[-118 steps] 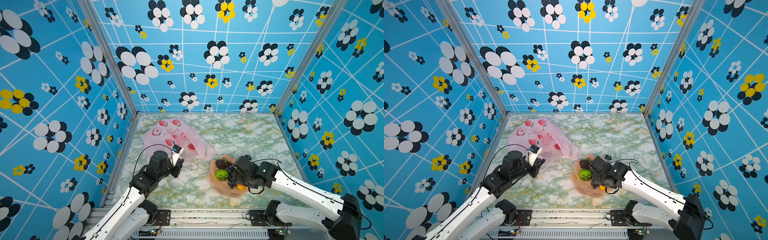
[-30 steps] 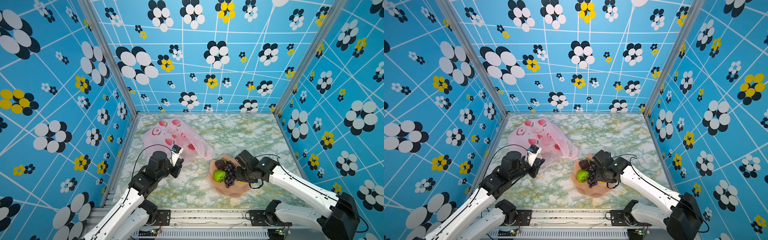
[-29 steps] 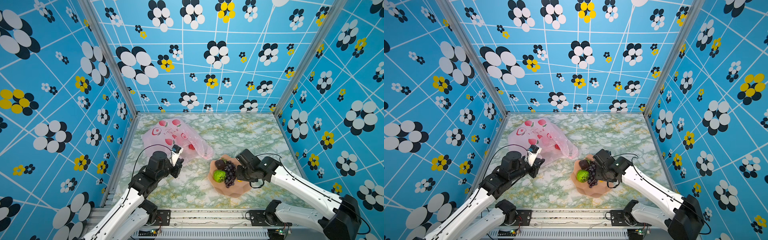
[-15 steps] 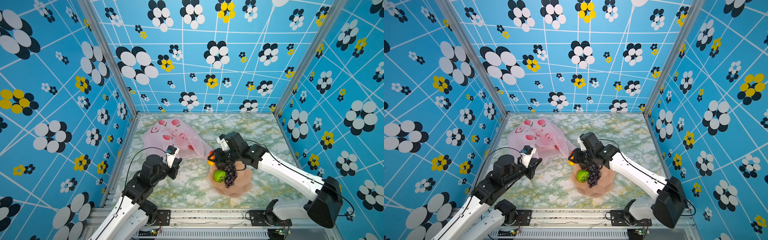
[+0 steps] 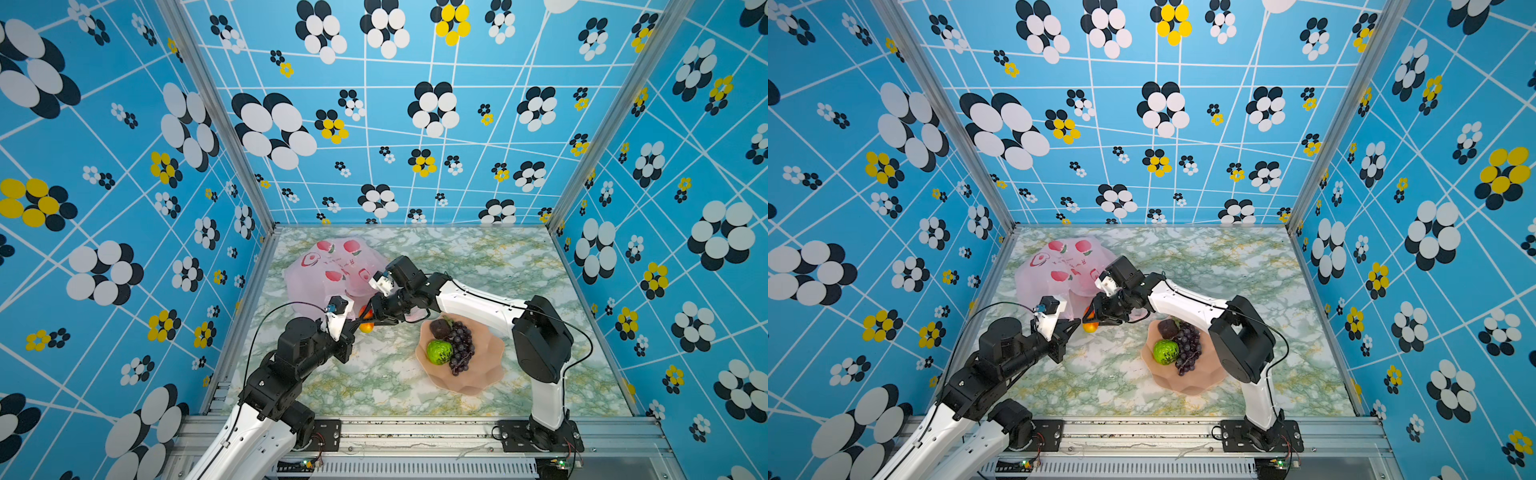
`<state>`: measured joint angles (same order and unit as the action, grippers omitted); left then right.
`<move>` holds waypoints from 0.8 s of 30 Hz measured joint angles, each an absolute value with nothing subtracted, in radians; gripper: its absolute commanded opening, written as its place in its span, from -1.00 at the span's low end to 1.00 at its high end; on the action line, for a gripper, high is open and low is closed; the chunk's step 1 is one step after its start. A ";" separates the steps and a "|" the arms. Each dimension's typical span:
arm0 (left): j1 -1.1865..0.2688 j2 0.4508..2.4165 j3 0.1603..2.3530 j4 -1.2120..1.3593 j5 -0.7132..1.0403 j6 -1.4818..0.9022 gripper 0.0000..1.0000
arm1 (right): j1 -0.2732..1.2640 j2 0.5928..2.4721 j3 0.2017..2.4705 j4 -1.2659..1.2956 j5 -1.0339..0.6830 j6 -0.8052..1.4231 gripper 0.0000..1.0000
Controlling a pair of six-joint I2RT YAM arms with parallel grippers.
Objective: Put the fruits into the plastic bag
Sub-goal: 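Lift the mango and carry it into the bag's opening with the right gripper, then open the right gripper to drop the mango inside the bag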
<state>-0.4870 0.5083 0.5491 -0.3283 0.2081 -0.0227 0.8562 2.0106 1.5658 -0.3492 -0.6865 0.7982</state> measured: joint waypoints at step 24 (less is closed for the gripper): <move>-0.491 0.513 0.534 -0.355 0.389 0.030 -1.00 | 0.718 2.311 2.019 -0.447 -0.693 0.805 -0.17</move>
